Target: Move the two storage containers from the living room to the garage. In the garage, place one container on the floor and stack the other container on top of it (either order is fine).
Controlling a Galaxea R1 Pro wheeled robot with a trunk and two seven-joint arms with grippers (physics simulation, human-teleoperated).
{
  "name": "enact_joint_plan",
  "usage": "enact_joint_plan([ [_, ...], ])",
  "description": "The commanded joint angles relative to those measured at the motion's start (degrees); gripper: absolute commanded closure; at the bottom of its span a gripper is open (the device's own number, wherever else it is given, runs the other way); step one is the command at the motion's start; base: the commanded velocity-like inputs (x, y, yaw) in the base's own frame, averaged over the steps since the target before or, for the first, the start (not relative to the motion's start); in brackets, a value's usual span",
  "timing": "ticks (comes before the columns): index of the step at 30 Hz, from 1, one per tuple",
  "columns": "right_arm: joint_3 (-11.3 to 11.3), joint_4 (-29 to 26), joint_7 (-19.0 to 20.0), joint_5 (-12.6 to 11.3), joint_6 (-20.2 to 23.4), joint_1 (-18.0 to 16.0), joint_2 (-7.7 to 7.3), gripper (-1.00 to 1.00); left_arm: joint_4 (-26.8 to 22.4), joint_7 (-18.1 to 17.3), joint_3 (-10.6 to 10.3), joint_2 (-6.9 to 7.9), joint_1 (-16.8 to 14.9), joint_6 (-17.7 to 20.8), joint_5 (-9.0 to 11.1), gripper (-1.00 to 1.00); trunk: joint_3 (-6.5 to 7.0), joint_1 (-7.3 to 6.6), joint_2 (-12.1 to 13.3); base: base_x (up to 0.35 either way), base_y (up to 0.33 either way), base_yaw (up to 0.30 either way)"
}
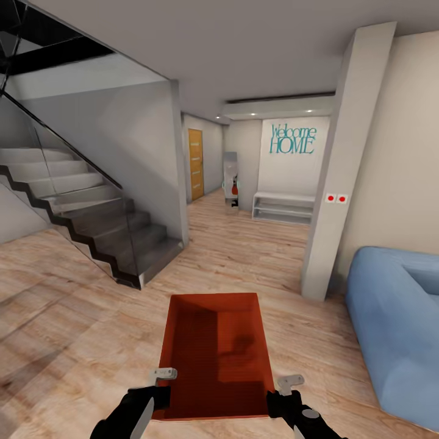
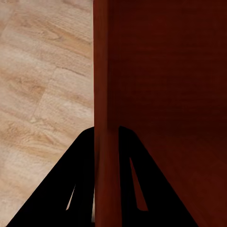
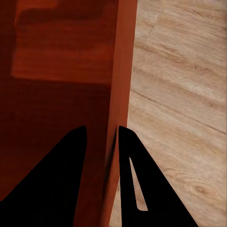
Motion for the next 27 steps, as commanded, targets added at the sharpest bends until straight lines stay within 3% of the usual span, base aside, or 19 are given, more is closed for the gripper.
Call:
enact_joint_plan([
  [1,1.1,0.2,0.0,-0.4,-0.1,0.1,0.10,1.00,-1.6,0.3,0.9,-0.16,0.0,0.4,-1.4,1.00,-0.02,0.05,0.0,0.325,0.000,0.000],
  [27,1.1,0.2,0.0,-0.4,-0.1,0.1,0.10,1.00,-1.6,0.3,0.9,-0.22,0.0,0.4,-1.4,1.00,-0.02,0.05,0.0,0.325,0.000,0.000],
])
